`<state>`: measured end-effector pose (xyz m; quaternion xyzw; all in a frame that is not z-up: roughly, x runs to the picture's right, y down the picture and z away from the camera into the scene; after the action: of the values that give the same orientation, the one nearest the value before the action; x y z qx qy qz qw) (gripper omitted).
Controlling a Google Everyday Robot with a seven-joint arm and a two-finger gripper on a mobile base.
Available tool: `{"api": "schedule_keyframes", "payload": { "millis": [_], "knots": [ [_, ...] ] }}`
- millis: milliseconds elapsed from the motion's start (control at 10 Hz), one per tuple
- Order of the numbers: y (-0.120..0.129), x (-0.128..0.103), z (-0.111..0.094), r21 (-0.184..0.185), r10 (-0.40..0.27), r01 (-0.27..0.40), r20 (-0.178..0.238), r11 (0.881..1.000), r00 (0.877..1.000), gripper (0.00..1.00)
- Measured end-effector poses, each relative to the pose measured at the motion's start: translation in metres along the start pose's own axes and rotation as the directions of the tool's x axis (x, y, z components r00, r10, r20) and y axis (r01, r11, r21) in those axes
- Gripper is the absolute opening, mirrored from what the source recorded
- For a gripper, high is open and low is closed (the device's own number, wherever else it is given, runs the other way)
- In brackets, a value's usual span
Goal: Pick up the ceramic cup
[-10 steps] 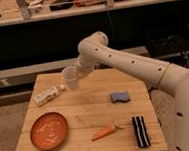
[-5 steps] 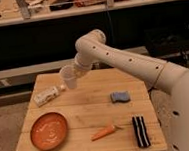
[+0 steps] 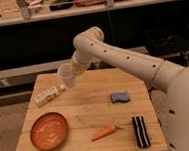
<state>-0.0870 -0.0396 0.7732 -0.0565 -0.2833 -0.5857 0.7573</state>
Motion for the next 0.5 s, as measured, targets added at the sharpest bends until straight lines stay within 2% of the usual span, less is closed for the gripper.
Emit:
{"api": "schedule_keyframes", "payload": {
  "millis": [500],
  "knots": [
    [-0.0074,0.0064,-0.0059,0.017,-0.03,0.03,0.0,0.999,1.0,0.0]
  ]
}}
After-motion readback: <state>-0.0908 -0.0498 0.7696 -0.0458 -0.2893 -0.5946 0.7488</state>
